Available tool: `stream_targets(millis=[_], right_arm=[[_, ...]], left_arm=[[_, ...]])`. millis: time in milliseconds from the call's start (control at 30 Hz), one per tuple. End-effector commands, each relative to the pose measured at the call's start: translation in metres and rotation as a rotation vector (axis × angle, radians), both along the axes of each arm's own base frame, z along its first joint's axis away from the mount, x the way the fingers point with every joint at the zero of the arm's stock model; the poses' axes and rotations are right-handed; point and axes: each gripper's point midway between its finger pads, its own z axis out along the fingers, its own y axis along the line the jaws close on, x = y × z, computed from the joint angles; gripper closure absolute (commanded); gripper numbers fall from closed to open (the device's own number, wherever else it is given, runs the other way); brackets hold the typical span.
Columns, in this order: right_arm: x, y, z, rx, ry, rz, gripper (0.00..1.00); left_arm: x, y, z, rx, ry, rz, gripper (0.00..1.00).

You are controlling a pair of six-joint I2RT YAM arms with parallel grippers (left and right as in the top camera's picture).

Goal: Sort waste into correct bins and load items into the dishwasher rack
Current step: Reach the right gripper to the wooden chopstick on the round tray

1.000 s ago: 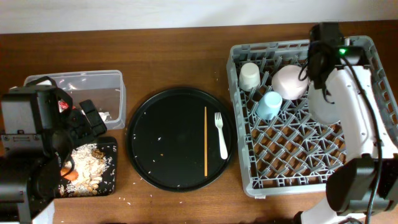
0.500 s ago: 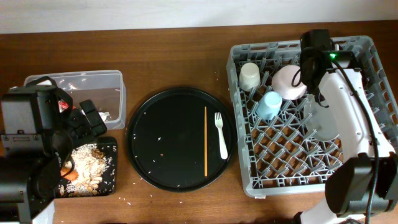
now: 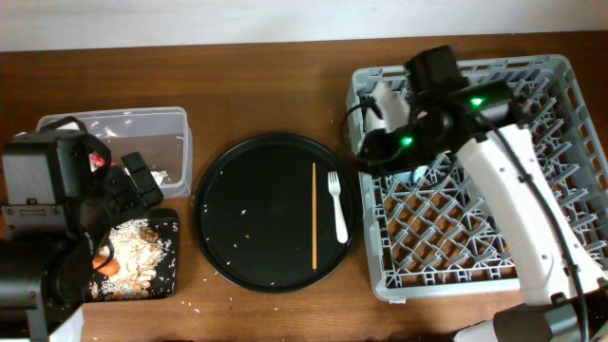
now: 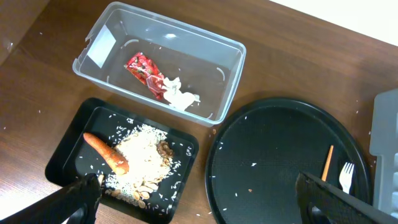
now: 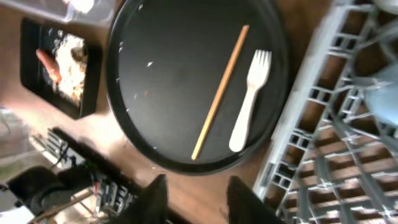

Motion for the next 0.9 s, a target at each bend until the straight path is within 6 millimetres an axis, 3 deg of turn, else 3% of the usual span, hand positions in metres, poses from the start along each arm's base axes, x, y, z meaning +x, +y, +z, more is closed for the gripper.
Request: stream_targets(millis=[0, 33, 200, 300, 333, 433, 500, 600, 667, 800, 867], right_arm=[[-0.001, 0.000, -0.012, -0.163, 0.012, -0.177, 0.87], [-0.001, 0.001, -0.019, -0.228, 0.005, -0.251, 0.96], [-0.015, 0.065, -0.052, -0.212, -0.054, -0.207, 0.95], [-0.024, 0.090, -0.100, -0.194, -0.089, -0.146, 0.80], [-0.023, 0.091, -0.123, -0.179, -0.093, -0.176, 0.78], [-0.016, 0.094, -0.160, -0.168, -0.118, -0.195, 0.69], [-0.014, 0.093, -0.183, -0.207, -0.097, -0.196, 0.68], [-0.008, 0.089, -0.204, -0.258, -0.096, -0.207, 0.63], [-0.006, 0.083, -0.214, -0.301, -0.097, -0.217, 0.64], [-0.008, 0.081, -0.256, -0.351, -0.030, -0.257, 0.64], [-0.009, 0.080, -0.259, -0.355, -0.024, -0.259, 0.77]], left_arm=[[0.000, 0.003, 0.003, 0.015, -0.006, 0.003, 0.01], [0.000, 0.003, 0.003, 0.015, -0.006, 0.003, 0.01], [0.000, 0.003, 0.003, 0.015, -0.006, 0.003, 0.01], [0.000, 0.003, 0.003, 0.015, -0.006, 0.003, 0.01], [0.000, 0.003, 0.003, 0.015, -0.006, 0.003, 0.01], [0.000, 0.003, 0.003, 0.015, -0.006, 0.003, 0.01], [0.000, 0.003, 0.003, 0.015, -0.006, 0.003, 0.01], [0.000, 0.003, 0.003, 0.015, -0.006, 0.003, 0.01], [0.000, 0.003, 0.003, 0.015, -0.006, 0.003, 0.01], [0.000, 0.003, 0.003, 0.015, -0.006, 0.003, 0.01], [0.000, 0.003, 0.003, 0.015, -0.006, 0.003, 0.01]])
